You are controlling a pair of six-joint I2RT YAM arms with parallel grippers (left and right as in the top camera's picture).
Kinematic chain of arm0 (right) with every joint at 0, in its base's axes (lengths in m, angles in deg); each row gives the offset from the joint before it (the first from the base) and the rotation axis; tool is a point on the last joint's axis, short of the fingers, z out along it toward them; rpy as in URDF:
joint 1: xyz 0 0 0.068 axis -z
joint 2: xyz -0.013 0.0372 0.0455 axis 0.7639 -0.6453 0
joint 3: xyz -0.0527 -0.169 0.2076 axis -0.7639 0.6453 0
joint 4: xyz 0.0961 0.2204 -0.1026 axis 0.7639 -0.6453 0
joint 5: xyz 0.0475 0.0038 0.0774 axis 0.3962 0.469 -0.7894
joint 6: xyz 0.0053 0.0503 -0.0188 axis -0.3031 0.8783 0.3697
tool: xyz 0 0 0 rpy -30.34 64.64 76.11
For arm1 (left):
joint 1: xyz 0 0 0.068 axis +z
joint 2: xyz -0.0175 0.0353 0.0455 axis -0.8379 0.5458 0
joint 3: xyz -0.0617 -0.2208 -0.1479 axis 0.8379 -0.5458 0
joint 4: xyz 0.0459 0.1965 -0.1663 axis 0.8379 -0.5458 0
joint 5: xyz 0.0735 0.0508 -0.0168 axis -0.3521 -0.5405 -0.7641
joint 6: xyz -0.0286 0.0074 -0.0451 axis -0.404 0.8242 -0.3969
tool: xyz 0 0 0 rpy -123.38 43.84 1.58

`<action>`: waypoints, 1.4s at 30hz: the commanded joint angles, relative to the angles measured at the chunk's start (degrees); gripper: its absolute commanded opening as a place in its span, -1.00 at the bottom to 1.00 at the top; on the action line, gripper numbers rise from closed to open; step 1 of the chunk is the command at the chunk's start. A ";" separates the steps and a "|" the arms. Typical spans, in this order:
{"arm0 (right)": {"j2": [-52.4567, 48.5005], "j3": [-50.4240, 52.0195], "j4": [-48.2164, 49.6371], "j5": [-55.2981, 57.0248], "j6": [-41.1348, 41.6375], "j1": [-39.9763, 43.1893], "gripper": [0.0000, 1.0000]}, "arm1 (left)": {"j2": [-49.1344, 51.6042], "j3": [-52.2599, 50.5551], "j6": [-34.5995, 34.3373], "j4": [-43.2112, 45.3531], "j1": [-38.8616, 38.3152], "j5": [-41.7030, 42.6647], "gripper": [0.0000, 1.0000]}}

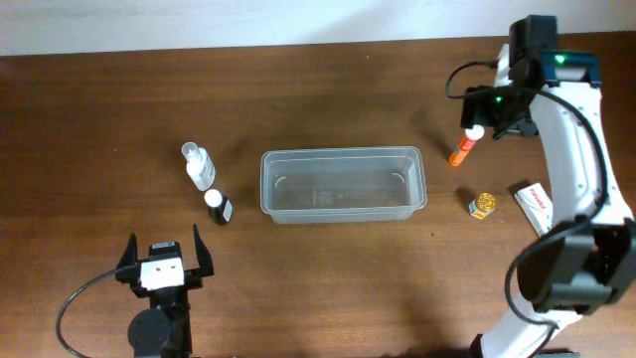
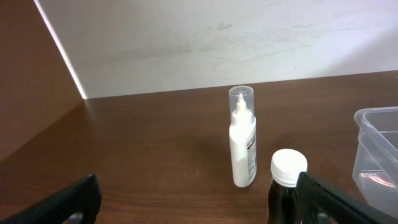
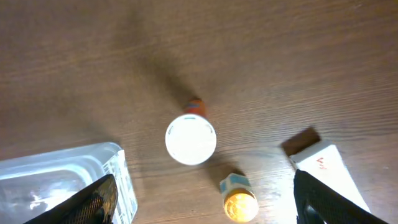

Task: Pack container
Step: 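Move right gripper over the orange tube and grasp it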

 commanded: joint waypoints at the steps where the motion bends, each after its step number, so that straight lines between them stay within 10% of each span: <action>1: -3.04 -1.05 0.42 -1.01 0.24 -0.35 0.64 | -0.39 -0.13 1.14 -0.22 0.04 0.39 1.00; 23: -9.20 -0.46 3.96 -2.69 0.31 -0.57 0.18 | -0.39 -0.13 1.14 -0.22 0.04 0.39 1.00; 30: -9.20 -0.26 4.28 -2.67 0.31 -0.57 -0.33 | -0.39 -0.13 1.14 -0.22 0.04 0.39 1.00; 42: -9.20 -0.26 3.34 -2.45 0.31 -0.57 -0.35 | -0.39 -0.13 1.14 -0.22 0.04 0.39 0.99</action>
